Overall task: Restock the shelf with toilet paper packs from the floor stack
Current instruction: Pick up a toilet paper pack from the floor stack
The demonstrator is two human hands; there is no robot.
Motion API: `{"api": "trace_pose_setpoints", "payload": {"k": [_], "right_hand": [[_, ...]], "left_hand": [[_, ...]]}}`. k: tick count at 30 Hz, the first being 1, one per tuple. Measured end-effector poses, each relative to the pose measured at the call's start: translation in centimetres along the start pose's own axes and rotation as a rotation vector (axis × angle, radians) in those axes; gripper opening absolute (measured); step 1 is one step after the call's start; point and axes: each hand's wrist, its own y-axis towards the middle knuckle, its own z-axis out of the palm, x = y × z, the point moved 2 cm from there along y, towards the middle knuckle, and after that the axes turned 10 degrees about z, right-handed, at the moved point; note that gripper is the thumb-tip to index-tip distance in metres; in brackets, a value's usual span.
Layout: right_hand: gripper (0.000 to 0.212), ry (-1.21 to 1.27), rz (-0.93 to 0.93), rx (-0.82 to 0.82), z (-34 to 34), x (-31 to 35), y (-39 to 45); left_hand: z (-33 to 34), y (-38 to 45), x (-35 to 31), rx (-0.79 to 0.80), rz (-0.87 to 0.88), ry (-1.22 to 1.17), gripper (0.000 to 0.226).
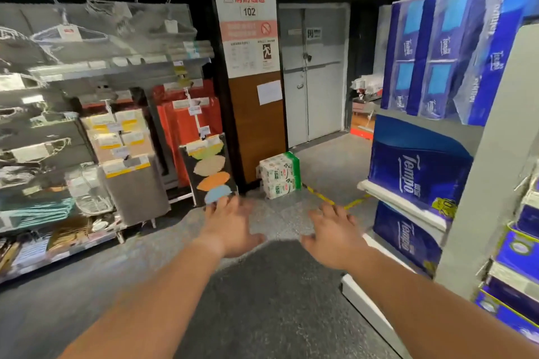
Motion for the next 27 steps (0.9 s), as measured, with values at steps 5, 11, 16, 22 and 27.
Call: {"api": "trace_pose_setpoints", "payload": {"k": [5, 11, 16, 22, 27], "right_hand": [[0.067, -0.021, 0.021, 0.084, 7.5, -3.5, 9.3], [0.069, 0.050, 0.142, 0.169, 12.0, -7.2, 19.8], [0.068, 0.090, 0.110, 0.135, 13.4, -7.4, 30.4], [0.060, 0.069, 0.084, 0.077, 15.5, -6.7, 44.7], [0.064, 0.049, 0.198, 0.131, 17.0, -5.9, 56.7]], "left_hand": [[7.4, 9.8, 1.3, 0.158, -0.028, -0.040, 0.087], [12.4, 20.6, 2.8, 0.239, -0.110, -0.127, 0.087], [15.0, 30.3, 5.1, 0.235, -0.102, -0.162, 0.085], [17.6, 44.2, 10.0, 0.137, -0.082, -0.206, 0.080], [18.7, 57.2, 16.1, 0.114, -0.118, -0.252, 0.084]]}}
